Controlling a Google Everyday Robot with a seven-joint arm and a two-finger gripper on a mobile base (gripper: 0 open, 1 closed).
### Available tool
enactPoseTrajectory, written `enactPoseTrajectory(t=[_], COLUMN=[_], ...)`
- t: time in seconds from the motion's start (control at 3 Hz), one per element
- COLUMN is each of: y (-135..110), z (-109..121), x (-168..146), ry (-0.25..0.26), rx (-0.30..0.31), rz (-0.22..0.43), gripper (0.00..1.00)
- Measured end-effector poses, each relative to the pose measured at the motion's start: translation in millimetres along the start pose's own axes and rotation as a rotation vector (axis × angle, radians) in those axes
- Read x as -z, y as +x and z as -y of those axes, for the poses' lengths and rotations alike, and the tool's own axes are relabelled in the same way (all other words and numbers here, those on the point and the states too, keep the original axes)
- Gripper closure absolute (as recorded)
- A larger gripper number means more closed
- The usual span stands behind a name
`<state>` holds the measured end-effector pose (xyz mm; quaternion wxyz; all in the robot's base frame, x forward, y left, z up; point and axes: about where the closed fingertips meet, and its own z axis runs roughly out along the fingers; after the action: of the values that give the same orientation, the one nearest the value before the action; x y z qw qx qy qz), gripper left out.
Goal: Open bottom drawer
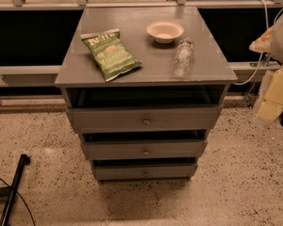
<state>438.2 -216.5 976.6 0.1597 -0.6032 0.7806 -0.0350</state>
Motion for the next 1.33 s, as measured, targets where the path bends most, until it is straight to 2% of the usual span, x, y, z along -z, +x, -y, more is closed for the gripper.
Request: enactPoseTrajectory(t=[0.33,0.67,1.0,1.33], y=[0,0,-6,-13], z=[0,10,4,-46], x=[0,-17,-87,-195], ry=[0.000,-0.027,-0.138,-0.289], rx=[0.000,-0.014,0.007,0.006], rz=[0.000,0.053,0.184,0.441], gripper=[0.00,0.00,0.00,0.00])
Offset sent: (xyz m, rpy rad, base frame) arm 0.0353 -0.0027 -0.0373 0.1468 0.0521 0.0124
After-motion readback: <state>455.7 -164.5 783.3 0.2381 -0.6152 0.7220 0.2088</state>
